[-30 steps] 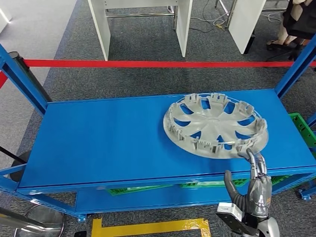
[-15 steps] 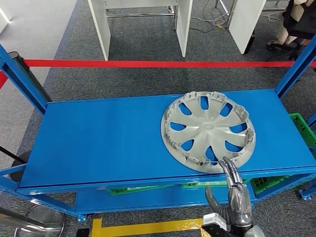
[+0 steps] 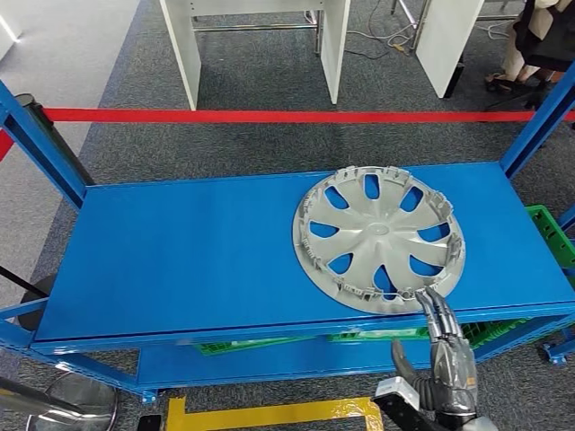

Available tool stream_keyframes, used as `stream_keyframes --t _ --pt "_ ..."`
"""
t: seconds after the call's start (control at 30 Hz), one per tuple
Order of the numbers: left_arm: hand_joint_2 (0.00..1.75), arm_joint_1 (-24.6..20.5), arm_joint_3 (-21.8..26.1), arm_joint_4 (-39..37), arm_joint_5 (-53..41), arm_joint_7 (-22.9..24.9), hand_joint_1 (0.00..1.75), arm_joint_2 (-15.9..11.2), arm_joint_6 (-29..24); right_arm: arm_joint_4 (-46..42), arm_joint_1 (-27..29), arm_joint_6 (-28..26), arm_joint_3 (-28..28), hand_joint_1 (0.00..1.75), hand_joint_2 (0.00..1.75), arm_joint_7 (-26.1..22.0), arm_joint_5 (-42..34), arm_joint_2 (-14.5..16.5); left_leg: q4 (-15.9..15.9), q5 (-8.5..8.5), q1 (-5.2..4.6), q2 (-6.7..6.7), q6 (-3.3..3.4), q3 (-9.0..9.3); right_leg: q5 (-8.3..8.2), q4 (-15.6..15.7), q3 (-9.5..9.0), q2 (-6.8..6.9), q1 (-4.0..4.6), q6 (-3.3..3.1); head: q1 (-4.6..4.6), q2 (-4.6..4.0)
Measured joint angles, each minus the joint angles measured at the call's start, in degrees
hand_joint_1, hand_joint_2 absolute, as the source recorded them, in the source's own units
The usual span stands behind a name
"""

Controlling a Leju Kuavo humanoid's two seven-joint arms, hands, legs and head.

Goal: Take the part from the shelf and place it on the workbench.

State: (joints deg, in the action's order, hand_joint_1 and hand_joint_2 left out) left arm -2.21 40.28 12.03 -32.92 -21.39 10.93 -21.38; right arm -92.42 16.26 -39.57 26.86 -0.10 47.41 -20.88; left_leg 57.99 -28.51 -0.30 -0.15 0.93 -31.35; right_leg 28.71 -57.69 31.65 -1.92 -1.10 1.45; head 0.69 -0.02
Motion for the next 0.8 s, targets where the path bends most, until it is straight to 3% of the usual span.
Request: stream_keyframes --t 0.17,0.4,0.53,0.67,0.8 --pt "1.75 0.0 -0.02 -0.01 -0.02 0.31 0.0 -0.16 0.52 -3.56 0.74 1.3 -1.64 0.0 1.75 10.18 4.37 -4.51 0.0 0.0 -0.01 0.0 0.0 0.0 0.0 0.0 0.0 0.0 -0.01 0.01 0.0 0.0" --pt "1.75 0.0 -0.02 -0.01 -0.02 0.32 0.0 -0.19 0.61 -4.04 0.88 1.79 -1.83 0.0 1.75 11.1 4.79 -5.01 0.01 0.0 -0.01 0.0 0.0 0.0 0.0 0.0 0.0 0.0 -0.01 0.01 -0.01 0.0" --pt "1.75 0.0 -0.02 -0.02 -0.02 0.35 0.0 -0.29 0.76 -5.87 1.25 3.06 -2.54 0.0 1.75 13.21 5.85 -6.89 0.01 0.0 -0.01 0.0 0.0 0.0 0.0 0.0 0.0 0.0 -0.01 0.01 0.01 0.0" --pt "1.75 -0.01 0.01 -0.05 0.28 0.38 0.0 -0.39 1.95 -8.19 1.08 10.76 -3.86 0.0 1.75 18.44 7.48 -11.88 0.0 0.0 -0.01 0.0 0.0 -0.01 -0.01 0.0 -0.01 -0.01 0.0 0.01 0.0 0.0" --pt "1.75 -0.06 0.01 -0.05 -0.03 0.37 0.0 -0.42 2.13 -8.34 -0.52 14.55 -4.28 0.0 1.75 18.36 7.44 -13.33 0.01 0.0 -0.01 0.0 0.01 0.0 -0.02 0.0 -0.01 0.0 -0.01 0.03 -0.01 0.0"
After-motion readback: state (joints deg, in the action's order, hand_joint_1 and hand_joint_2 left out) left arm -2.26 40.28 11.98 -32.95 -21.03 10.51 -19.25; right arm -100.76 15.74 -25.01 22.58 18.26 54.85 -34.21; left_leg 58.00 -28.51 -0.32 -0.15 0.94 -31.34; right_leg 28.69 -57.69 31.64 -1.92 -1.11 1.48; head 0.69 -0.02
